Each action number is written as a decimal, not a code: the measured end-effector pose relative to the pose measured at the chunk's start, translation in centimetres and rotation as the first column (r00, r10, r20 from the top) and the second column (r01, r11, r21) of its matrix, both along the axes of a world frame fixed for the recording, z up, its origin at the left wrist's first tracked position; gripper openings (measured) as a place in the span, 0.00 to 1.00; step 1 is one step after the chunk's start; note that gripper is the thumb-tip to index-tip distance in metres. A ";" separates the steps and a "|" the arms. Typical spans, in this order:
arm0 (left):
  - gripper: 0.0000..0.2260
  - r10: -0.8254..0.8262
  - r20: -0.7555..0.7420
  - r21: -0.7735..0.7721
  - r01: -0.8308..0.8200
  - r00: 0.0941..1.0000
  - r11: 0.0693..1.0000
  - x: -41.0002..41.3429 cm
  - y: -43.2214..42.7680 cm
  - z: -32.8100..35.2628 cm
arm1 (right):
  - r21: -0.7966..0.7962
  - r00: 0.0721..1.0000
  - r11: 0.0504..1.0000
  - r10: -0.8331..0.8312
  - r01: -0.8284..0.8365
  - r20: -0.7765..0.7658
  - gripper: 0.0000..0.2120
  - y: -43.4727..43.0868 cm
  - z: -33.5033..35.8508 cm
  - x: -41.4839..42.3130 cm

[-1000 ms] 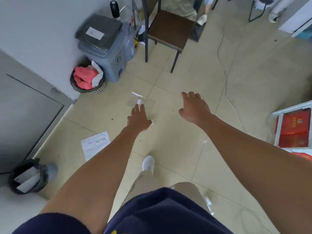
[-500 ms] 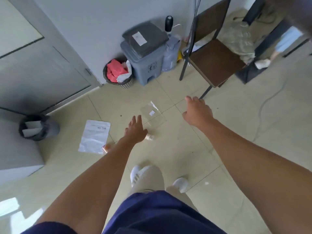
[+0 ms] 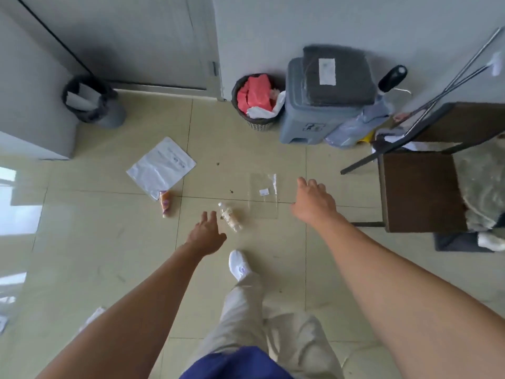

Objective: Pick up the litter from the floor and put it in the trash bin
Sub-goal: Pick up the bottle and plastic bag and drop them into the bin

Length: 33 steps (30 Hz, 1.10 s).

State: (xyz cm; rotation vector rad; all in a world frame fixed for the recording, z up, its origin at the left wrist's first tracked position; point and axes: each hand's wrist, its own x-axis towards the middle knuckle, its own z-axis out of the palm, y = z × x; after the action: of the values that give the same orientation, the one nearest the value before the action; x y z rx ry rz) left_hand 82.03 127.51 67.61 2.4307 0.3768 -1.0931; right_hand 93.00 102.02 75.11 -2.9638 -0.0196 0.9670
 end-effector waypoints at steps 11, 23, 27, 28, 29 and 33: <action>0.28 0.306 -0.164 0.029 -0.305 0.938 0.952 -1.0 -7.0 -26.8 | 0.018 0.893 0.907 0.418 -0.421 -0.169 0.24 -1.4 -33.6 7.0; 0.30 0.621 0.211 0.058 -0.644 0.755 0.763 3.8 -9.2 -60.2 | 0.033 0.849 0.858 0.512 -0.513 -0.129 0.35 -3.6 -69.8 11.4; 0.36 0.763 0.278 0.090 -0.806 0.584 0.585 6.8 -8.2 -66.1 | 0.139 0.957 0.947 -0.285 0.291 -0.060 0.49 -2.7 -75.9 14.9; 0.36 0.780 0.272 0.108 -0.823 0.564 0.557 7.2 -8.0 -67.1 | 0.138 0.875 0.864 -0.479 0.485 -0.077 0.52 -3.0 -76.7 15.5; 0.34 0.789 0.272 0.124 -0.834 0.550 0.538 7.4 -7.8 -67.8 | 0.114 0.801 0.792 -0.592 0.599 -0.092 0.54 -3.4 -77.4 15.8; 0.22 0.798 0.298 0.144 -0.851 0.524 0.506 7.2 -7.8 -69.1 | 0.048 0.777 0.777 -0.622 0.628 -0.094 0.50 -4.7 -78.6 15.2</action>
State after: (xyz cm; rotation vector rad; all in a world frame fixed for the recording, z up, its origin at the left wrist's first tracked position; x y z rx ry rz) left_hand 89.28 119.75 -1.54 2.0513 1.5358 -0.3514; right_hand 108.20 97.35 -3.51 -2.5427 0.8558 0.9261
